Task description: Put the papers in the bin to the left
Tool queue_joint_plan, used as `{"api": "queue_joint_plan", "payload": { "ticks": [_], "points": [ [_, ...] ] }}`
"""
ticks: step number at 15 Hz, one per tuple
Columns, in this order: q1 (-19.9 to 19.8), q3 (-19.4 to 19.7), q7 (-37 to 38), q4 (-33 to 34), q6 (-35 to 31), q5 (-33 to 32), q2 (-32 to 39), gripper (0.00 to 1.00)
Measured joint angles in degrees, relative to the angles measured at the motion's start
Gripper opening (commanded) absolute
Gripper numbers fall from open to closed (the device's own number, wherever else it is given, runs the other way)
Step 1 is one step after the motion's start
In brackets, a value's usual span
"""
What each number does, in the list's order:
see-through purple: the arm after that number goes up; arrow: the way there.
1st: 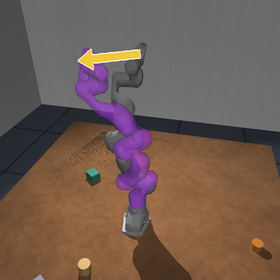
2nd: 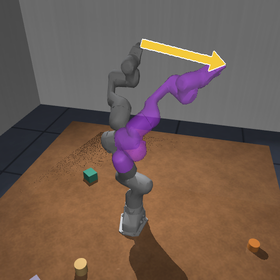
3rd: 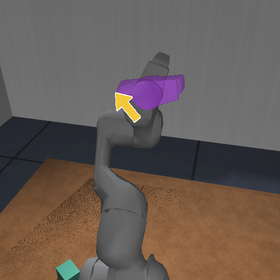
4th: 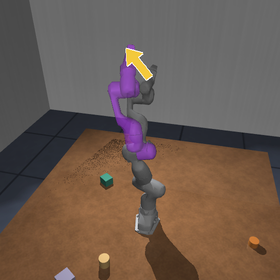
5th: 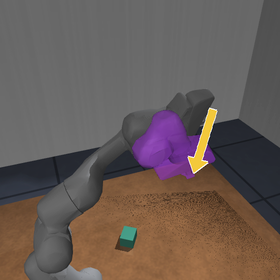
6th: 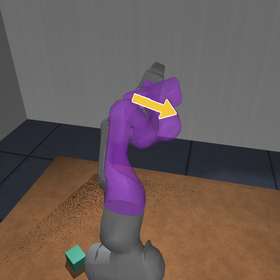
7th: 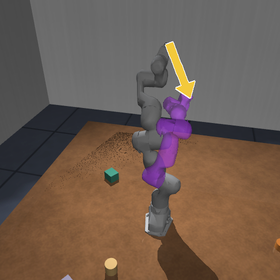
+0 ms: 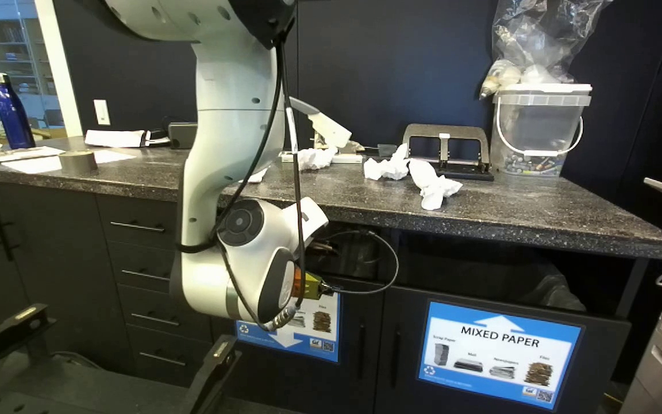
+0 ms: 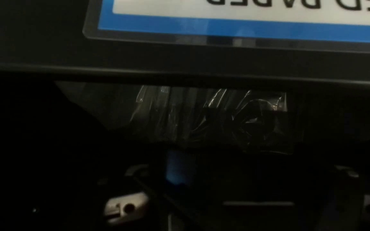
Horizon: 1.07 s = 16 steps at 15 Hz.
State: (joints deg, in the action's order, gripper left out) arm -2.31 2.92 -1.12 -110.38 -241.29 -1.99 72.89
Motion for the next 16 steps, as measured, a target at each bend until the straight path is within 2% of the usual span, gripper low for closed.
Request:
{"api": "queue_joint_plan", "payload": {
  "ticks": [4,7,11,16],
  "points": [
    [0.44,-0.36,0.00,-11.85,2.12,-3.19,-7.60,1.00],
    [0.66,-0.77,-0.05,-20.11,8.20,-4.89,-14.70,1.00],
    [2.16,-1.39,-0.16,-27.24,25.23,-4.97,-27.14,1.00],
    [3.44,-3.77,-0.48,-27.86,48.70,-4.98,-43.35,1.00]
  ]
}}
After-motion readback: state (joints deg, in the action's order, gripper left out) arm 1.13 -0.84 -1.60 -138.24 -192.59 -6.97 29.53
